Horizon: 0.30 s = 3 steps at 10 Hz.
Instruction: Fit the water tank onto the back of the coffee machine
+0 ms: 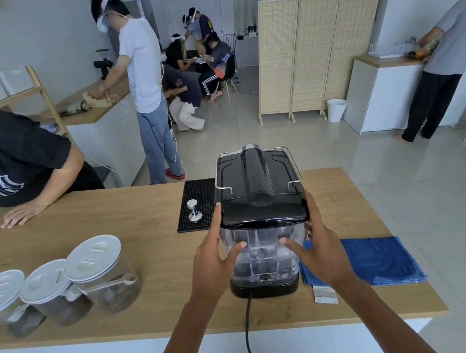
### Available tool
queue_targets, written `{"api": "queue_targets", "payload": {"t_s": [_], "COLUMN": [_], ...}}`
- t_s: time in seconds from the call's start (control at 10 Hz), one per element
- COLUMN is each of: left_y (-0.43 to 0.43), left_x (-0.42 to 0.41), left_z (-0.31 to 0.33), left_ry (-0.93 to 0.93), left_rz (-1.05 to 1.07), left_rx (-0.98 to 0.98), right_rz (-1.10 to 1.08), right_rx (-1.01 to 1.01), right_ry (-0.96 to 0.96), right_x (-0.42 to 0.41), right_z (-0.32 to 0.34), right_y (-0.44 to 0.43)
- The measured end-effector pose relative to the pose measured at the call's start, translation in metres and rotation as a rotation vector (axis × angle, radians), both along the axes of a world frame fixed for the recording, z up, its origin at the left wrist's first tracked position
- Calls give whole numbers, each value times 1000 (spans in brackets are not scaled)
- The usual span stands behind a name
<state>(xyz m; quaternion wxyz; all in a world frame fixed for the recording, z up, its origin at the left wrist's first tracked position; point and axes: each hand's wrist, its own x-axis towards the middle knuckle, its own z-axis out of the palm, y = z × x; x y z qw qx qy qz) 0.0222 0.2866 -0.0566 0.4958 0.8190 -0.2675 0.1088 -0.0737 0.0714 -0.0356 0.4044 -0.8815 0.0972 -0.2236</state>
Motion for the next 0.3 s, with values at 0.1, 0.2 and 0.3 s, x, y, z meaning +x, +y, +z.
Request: {"api": "queue_targets", "payload": {"t_s": [0.1, 0.2, 0.3], "left_y": [6, 19, 35], "left_x": [-5, -10, -7], "left_z": [-12, -41, -77], "left_ry": [0, 9, 46], "left_rz": [28, 63, 51], "left_rx": [50, 124, 238], "right_rz": [-29, -86, -149], "right_rx": [24, 51, 23], "right_ry": [25, 83, 141], "right_x": [-2, -5, -14], "right_z": [-8, -28, -53], "right_y": [0, -4, -4]}}
